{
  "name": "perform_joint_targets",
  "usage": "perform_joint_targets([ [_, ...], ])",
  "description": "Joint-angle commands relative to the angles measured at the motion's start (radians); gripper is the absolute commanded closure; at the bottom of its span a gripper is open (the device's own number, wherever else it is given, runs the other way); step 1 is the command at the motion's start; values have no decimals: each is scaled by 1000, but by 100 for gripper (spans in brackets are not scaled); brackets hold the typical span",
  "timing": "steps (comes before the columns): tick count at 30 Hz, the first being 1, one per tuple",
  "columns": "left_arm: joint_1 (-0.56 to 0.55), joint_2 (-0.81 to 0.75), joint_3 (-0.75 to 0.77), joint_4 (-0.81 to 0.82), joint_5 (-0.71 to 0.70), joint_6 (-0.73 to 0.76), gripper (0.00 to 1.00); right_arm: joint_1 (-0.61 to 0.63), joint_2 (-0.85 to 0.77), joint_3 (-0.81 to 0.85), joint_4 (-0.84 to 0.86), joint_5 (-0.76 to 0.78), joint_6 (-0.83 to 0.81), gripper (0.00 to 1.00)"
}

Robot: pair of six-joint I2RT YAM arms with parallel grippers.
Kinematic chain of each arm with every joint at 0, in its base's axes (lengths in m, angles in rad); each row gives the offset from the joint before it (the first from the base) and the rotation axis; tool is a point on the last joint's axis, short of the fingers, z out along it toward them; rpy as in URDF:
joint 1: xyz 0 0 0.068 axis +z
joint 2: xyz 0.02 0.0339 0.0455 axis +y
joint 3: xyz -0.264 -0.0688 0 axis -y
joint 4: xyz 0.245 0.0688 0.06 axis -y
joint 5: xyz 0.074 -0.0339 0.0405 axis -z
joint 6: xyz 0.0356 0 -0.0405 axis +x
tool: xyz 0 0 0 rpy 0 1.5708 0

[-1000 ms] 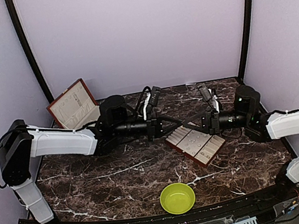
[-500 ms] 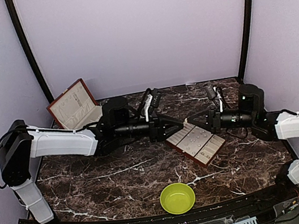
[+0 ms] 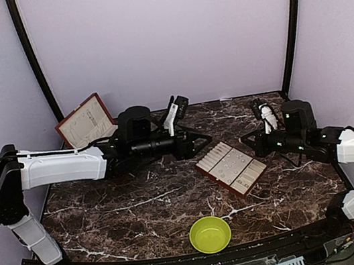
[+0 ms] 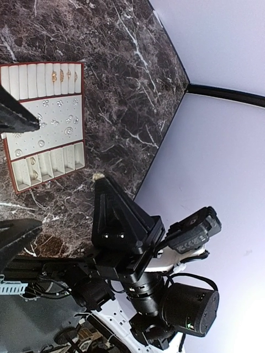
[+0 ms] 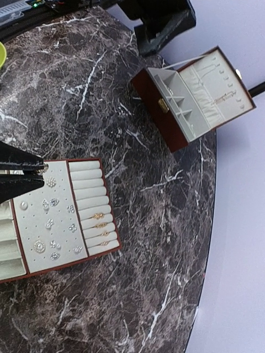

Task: Organize the mixed jewelry
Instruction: Pass from the left arm to the right, then pass from the right arm to the left

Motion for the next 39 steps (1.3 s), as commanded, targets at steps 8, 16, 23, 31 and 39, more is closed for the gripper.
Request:
perform_joint_targets([
  [8, -85, 130, 203, -213, -134, 62, 46, 96, 85, 123, -51, 278, 90, 100],
  [16, -87, 198, 271, -267, -125, 55, 51, 169, 141, 170, -54, 322, 79, 100],
  [23, -86, 208, 280, -260, -117, 53, 61, 201, 171, 202, -61, 341, 65, 100],
  [31, -86, 225, 297, -261, -126, 57, 70, 221, 179, 213, -60, 336, 53, 100],
  [39, -86, 229, 307, -260, -134, 59, 75, 235, 188, 215, -60, 330, 42, 100],
])
